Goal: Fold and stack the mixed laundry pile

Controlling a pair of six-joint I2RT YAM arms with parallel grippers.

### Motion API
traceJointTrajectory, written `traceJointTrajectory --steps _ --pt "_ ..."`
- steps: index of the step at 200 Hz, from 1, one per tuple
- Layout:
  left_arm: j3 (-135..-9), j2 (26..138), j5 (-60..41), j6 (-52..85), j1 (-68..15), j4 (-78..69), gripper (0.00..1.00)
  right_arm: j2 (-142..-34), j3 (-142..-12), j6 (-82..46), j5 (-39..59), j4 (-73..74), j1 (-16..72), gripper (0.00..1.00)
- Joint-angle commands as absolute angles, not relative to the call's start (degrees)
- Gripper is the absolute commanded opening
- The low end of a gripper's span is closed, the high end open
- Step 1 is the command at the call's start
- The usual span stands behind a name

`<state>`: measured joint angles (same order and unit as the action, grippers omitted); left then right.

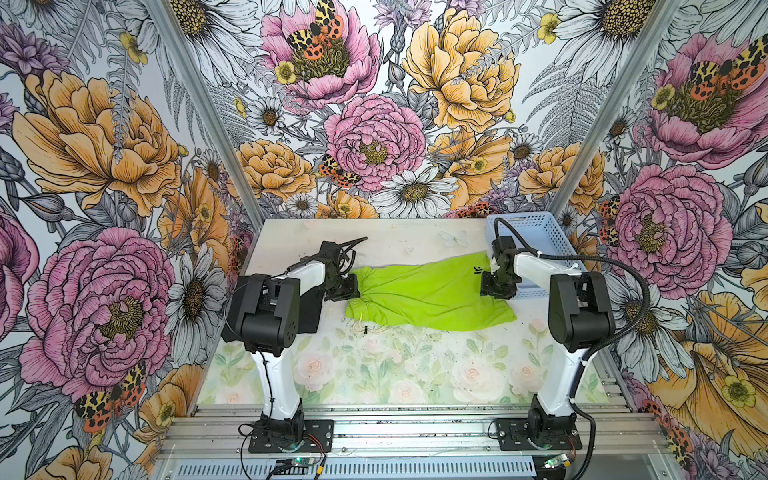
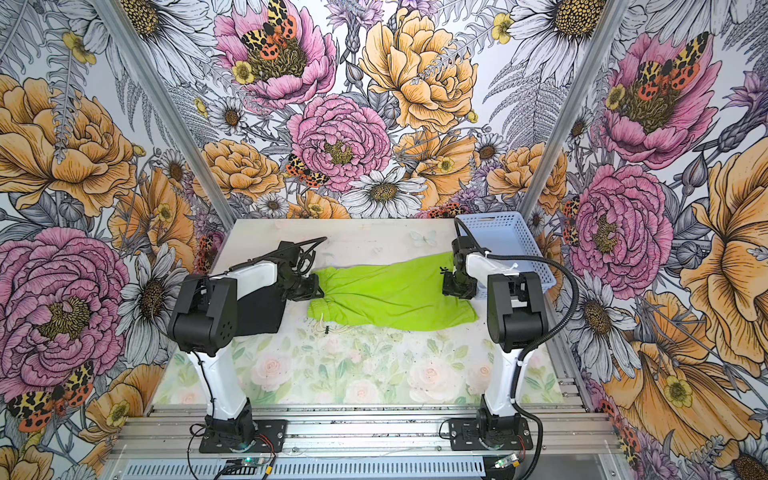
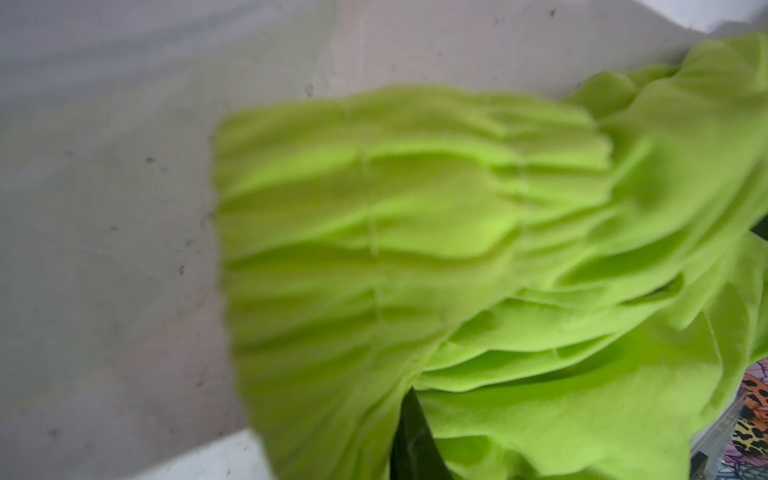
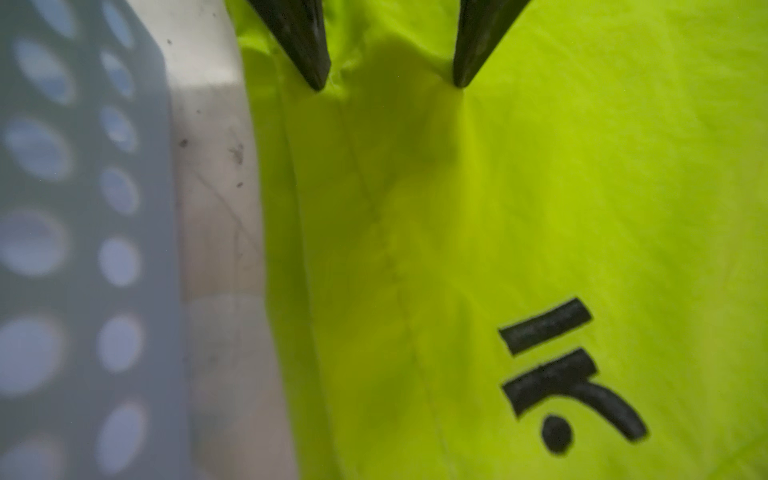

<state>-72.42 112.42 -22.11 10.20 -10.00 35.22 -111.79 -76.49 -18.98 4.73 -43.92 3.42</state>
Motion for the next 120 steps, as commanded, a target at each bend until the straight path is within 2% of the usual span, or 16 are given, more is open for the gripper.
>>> traceJointTrajectory --steps 1,45,87,99,120 --pt "-71.6 116.7 -21.0 7.5 -11.4 42.3 0.0 -107.9 -75.3 -19.3 6.1 -44.0 3.9 0.52" --pt "-78.3 111.5 -18.6 3.4 -9.6 53.5 0.0 -101.8 -75.3 -20.6 8.0 -46.7 5.4 0.57" --pt "-83.5 105.0 -16.4 3.3 -8.4 62.3 0.0 -99.9 -76.7 -25.7 13.5 -46.0 12.9 0.59" --pt "-84.1 102.0 -16.0 4.0 -8.3 63.9 0.0 -100.7 -76.8 -28.3 16.7 -42.5 15.9 0.56" --pt "-84.8 99.0 -15.4 5.3 -8.3 66.2 0.0 -102.8 -76.5 -34.3 21.8 -32.9 21.0 0.41"
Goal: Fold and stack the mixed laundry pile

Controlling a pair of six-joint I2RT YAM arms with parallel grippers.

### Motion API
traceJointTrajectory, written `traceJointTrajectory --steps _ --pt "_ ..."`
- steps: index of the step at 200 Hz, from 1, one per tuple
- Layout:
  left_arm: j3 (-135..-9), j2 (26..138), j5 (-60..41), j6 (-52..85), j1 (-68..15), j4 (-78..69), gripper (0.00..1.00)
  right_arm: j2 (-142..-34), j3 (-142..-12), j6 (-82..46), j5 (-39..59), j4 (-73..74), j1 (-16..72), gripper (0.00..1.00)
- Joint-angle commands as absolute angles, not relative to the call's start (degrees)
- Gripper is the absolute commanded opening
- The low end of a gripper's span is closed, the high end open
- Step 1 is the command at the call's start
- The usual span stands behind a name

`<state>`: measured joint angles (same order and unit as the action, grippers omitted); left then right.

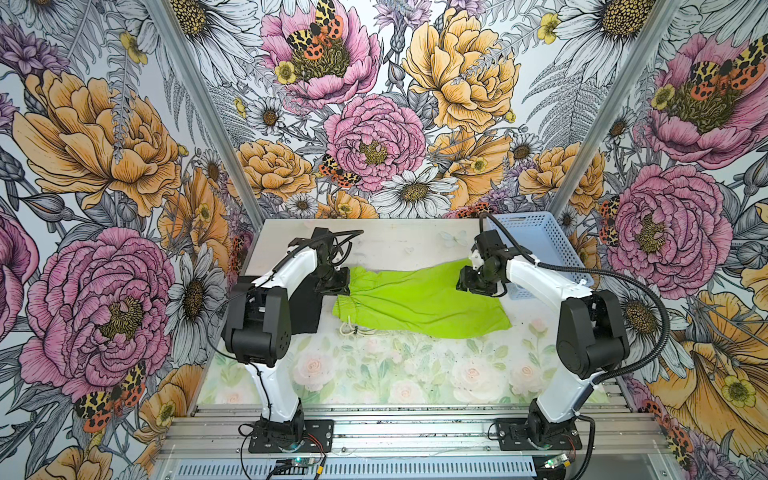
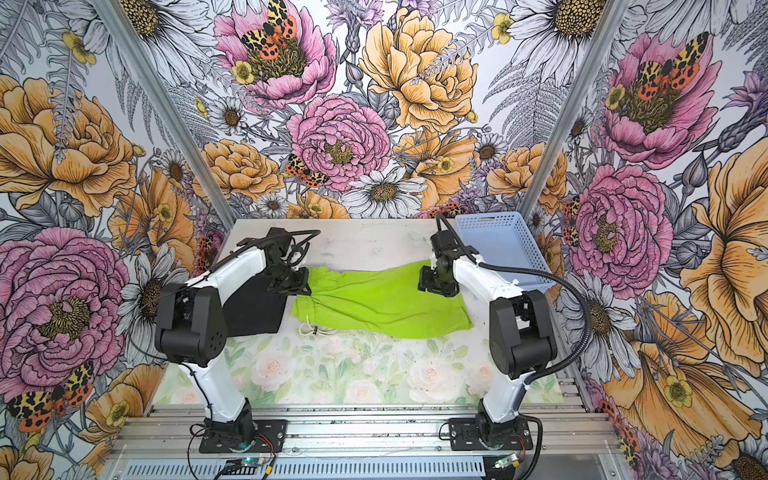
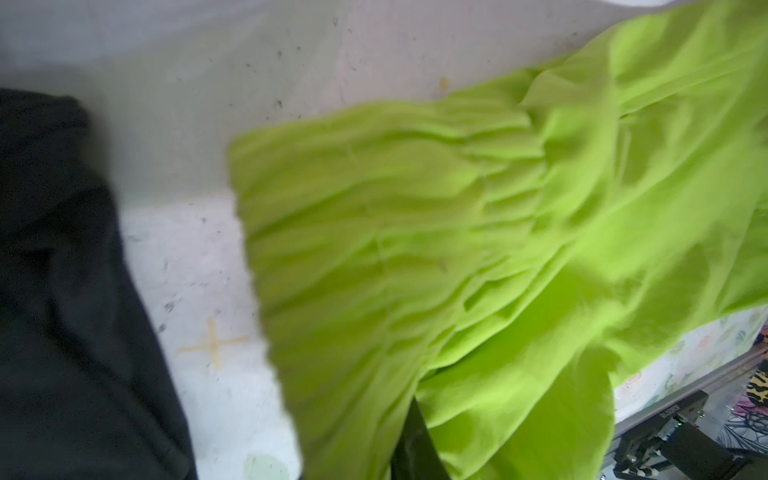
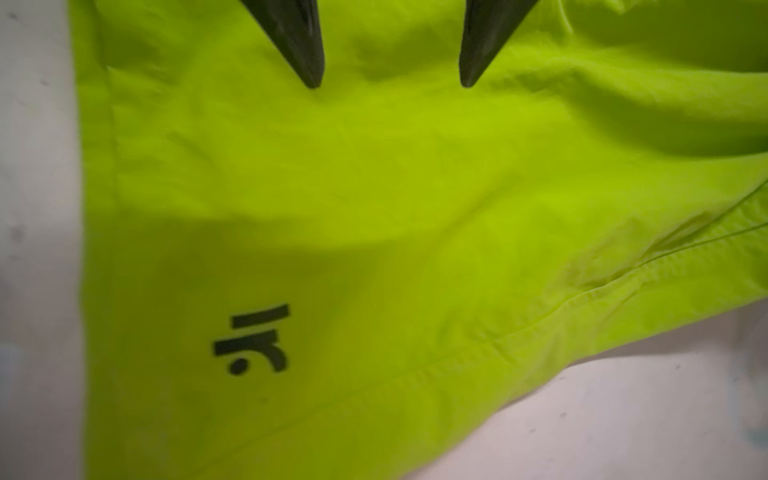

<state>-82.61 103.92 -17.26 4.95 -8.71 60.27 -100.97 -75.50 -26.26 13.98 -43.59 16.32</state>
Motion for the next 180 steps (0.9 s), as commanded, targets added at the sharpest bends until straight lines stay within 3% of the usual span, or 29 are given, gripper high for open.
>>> traceJointTrajectory --steps 1,42,79,145,180 --pt "-84.9 98.9 -15.4 5.4 -8.3 66.2 0.0 -103.0 -76.5 -34.6 22.0 -32.4 21.2 0.4" --pt "-87.3 93.2 -14.1 8.6 -8.3 70.0 0.0 -112.1 -80.1 -43.0 27.6 -19.9 29.1 0.23" --pt "-89.8 89.4 -13.9 11.1 -7.9 72.8 0.0 -120.1 -84.9 -46.2 30.5 -15.5 35.6 0.19" --pt "-92.0 86.7 -17.7 16.3 -7.2 75.5 0.0 -135.5 -102.9 -50.8 35.1 -12.0 42.4 0.21" --pt "-93.5 88.7 -18.0 19.2 -8.6 75.5 0.0 -127.1 -94.9 -47.1 34.9 -15.3 37.8 0.34"
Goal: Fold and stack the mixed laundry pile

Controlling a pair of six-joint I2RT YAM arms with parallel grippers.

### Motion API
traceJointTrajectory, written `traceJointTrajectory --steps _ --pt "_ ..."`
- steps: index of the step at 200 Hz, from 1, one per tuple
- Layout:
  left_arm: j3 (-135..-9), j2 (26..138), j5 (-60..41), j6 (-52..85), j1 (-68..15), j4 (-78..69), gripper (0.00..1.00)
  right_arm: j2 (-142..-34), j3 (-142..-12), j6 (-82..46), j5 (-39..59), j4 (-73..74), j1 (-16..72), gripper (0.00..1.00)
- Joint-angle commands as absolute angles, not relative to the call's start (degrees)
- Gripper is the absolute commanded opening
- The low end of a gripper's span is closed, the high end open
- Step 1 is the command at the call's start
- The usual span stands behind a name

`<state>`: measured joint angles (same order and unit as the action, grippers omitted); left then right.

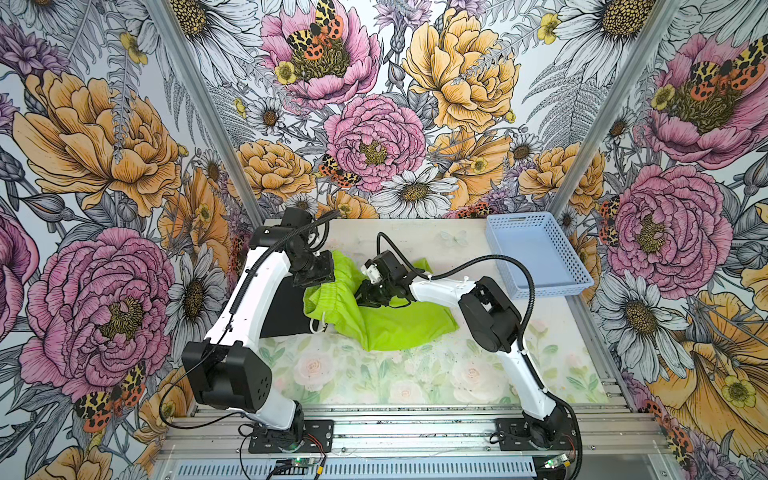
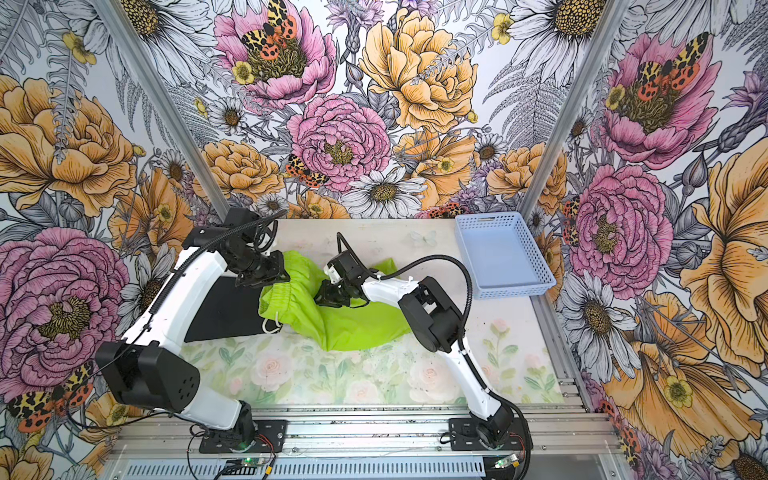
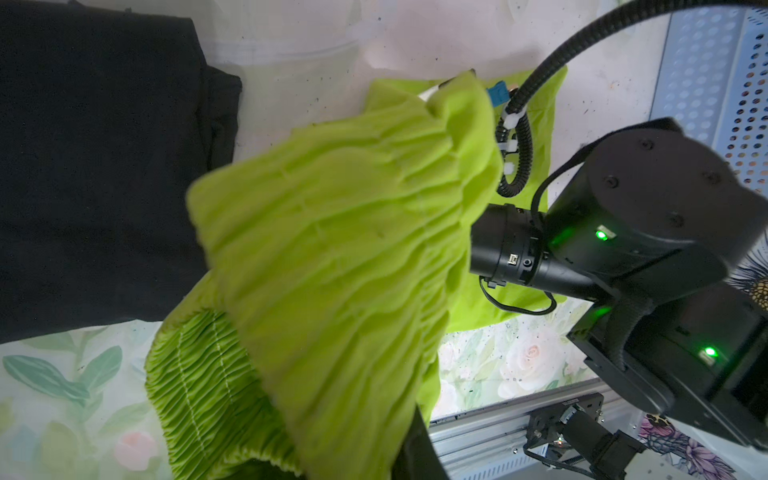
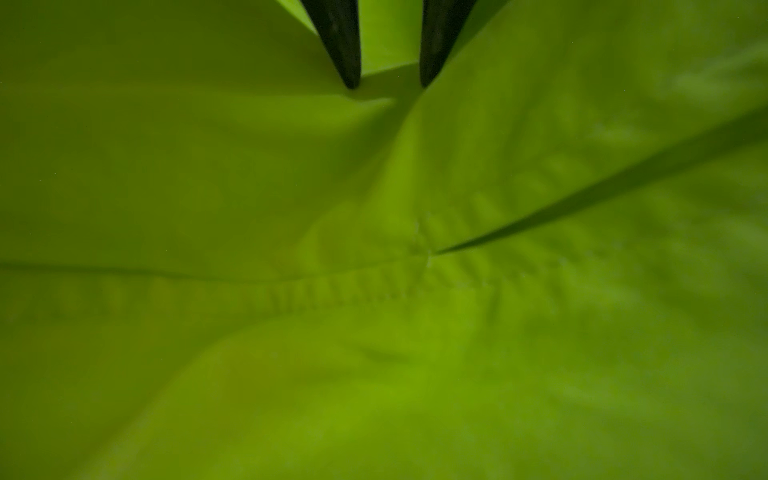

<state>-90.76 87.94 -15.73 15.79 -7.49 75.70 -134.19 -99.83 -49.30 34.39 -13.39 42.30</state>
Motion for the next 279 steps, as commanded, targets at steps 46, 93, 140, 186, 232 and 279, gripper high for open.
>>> traceJointTrajectory --steps 46,93,140,186,232,279 --pt "-96.1 92.2 -18.3 22.7 -9.7 75.4 0.0 -112.7 -81.1 -33.9 35.5 -30.0 26.7 0.38" --pt "-98.1 95.0 -16.9 28.5 -13.5 74.9 0.0 -107.4 -68.9 -26.4 33.2 -35.3 19.3 0.36" --pt "-100.7 98.8 -20.1 36.7 -18.7 69.7 0.0 -109.9 -65.4 -23.8 30.2 -35.2 18.9 0.34" --pt "-105.0 106.6 -20.5 42.4 -24.8 64.4 0.0 -112.9 -64.5 -22.5 28.6 -34.0 18.7 0.33" --pt "-112.9 116.0 -20.7 44.2 -31.0 63.9 0.0 -113.6 -63.7 -22.8 28.2 -32.6 18.6 0.32" --pt "-116.7 121.1 -20.0 45.9 -33.0 61.7 0.37 -112.3 -62.8 -23.2 28.0 -32.0 18.4 0.33"
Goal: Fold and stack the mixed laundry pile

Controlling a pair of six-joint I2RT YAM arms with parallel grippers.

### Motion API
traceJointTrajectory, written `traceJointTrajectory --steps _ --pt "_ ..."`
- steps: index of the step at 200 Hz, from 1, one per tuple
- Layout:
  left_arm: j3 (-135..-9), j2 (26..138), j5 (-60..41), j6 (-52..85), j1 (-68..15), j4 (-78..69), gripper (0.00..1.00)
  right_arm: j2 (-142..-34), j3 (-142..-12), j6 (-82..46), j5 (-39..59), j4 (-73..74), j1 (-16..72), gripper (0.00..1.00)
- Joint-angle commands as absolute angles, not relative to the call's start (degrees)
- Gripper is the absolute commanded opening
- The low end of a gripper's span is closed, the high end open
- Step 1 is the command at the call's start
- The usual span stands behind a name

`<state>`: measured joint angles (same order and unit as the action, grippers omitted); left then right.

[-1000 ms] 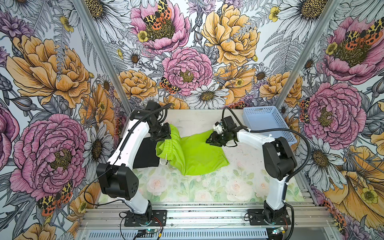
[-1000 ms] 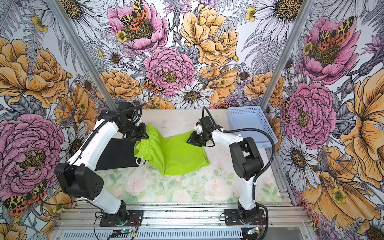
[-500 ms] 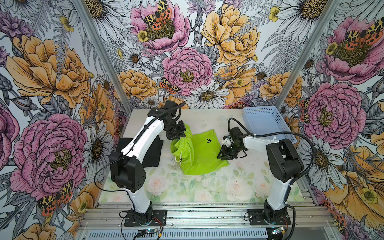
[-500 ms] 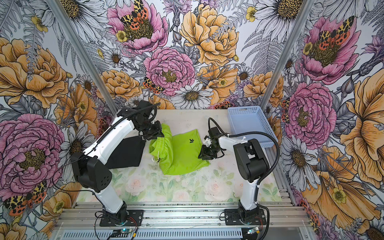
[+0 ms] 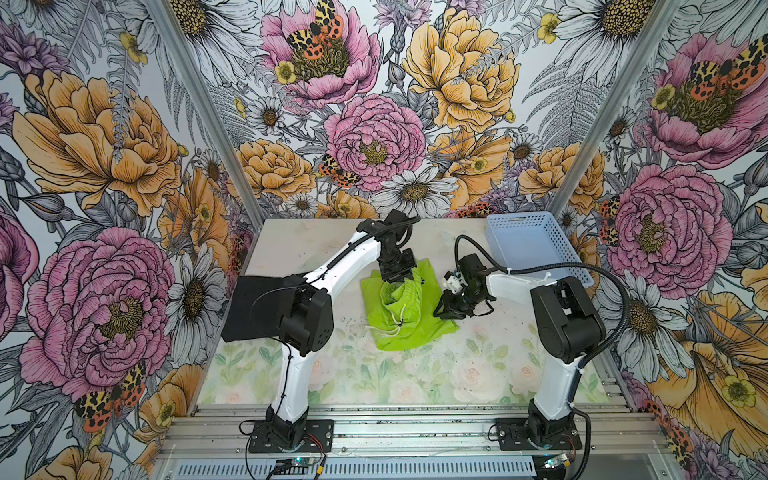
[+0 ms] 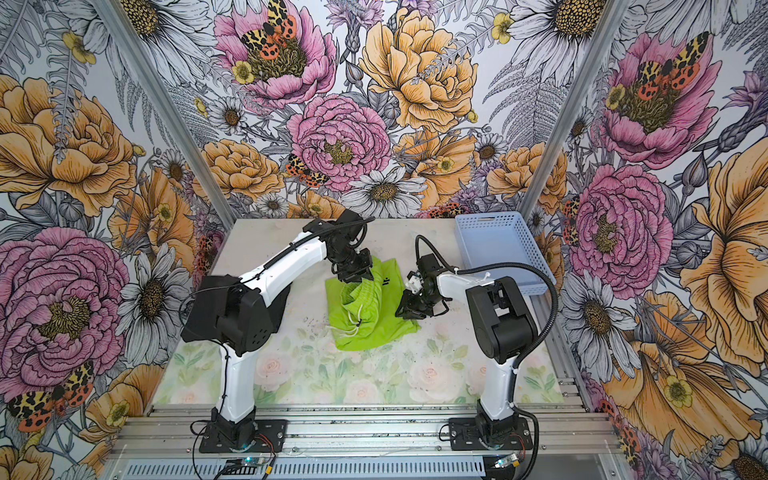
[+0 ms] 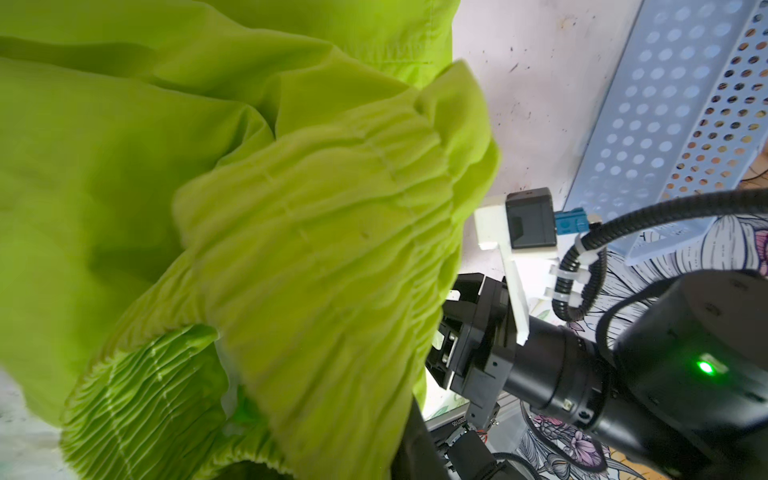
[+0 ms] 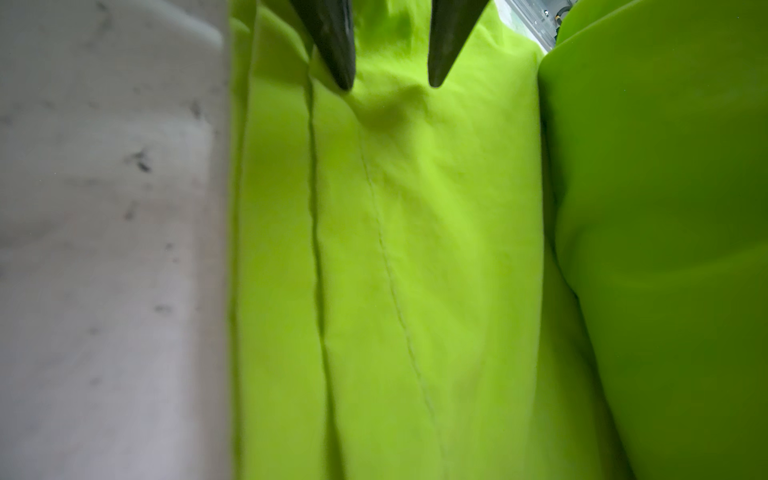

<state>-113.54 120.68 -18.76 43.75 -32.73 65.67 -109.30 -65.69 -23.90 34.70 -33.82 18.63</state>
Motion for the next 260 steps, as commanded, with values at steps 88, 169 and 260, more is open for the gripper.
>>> traceJointTrajectory --steps 88,169,260 --pt "-110.7 110.6 -18.5 45.6 -29.3 57.8 0.78 -87.5 -63.4 -27.6 15.4 -43.6 16.3 0.42" --pt "-83.7 97.7 -18.2 41.4 -20.0 49.0 0.8 -97.6 -81.3 -33.6 21.5 -39.7 35.1 0.54" --pt "-77.7 98.7 -20.0 37.1 -17.8 46.5 0.81 -107.1 -78.7 -27.3 13.8 -42.2 27.5 0.54"
